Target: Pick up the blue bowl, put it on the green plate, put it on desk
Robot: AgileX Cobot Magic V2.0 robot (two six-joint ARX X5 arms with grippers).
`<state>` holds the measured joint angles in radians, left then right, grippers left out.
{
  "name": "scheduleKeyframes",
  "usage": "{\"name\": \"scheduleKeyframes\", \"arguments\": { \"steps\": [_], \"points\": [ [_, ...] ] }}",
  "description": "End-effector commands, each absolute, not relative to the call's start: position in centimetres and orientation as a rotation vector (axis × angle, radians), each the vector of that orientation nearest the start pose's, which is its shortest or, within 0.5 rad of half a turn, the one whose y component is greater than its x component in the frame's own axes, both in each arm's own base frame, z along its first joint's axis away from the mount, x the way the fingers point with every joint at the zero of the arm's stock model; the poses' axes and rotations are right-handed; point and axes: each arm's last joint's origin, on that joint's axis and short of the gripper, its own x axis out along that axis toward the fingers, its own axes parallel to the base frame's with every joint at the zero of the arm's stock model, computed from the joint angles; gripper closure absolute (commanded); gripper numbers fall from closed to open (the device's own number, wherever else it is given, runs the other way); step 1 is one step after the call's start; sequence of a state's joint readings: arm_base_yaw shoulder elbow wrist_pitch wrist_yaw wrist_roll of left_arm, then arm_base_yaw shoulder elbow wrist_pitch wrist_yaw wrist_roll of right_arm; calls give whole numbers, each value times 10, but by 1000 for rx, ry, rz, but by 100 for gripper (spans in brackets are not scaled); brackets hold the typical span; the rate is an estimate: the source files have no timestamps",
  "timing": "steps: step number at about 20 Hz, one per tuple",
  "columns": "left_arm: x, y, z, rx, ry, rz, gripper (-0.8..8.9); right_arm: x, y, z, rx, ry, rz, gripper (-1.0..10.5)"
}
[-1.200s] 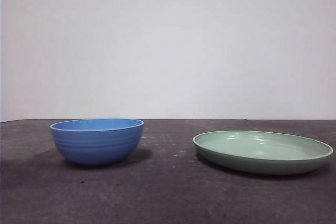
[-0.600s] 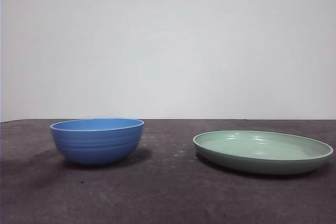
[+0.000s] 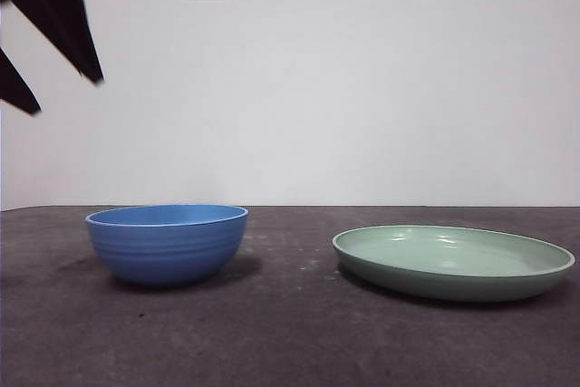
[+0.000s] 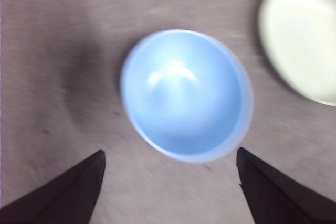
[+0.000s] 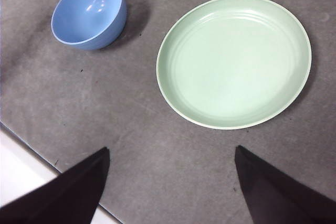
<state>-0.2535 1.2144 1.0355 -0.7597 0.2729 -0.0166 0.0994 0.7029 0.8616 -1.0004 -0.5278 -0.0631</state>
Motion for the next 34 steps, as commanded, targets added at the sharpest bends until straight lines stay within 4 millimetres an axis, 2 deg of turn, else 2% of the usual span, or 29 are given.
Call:
{"name": "scheduleKeyframes", "arguments": {
  "steps": [1,4,8,12,14,16,19,24,26,30,34],
  "points": [
    [249,-76,282,4,981,-447,413,112,26,309,129,795,618,565],
    [273,-85,260,32,1028,-420,413,112,26,309,128,794,618,565],
    [295,-93,231,42,1068,-404,413,113,26,309,128,794,619,565],
    [306,-97,209,46,1117,-374,416,113,26,309,128,792,619,566],
    [309,-99,205,46,1118,-376,485,113,26,310,127,787,619,566],
    [309,-101,204,48,1117,-382,558,113,26,310,127,787,619,566],
    [308,-103,204,51,1123,-386,730,113,26,310,127,787,619,566],
    [307,-103,204,38,1129,-377,760,113,26,310,126,787,619,566],
    [308,-103,204,30,1123,-374,804,113,26,310,126,787,619,566],
    [309,-103,205,24,1112,-372,804,113,26,310,126,787,619,566],
    [310,-107,219,-6,1082,-374,803,113,26,310,126,786,619,566]
  ]
}}
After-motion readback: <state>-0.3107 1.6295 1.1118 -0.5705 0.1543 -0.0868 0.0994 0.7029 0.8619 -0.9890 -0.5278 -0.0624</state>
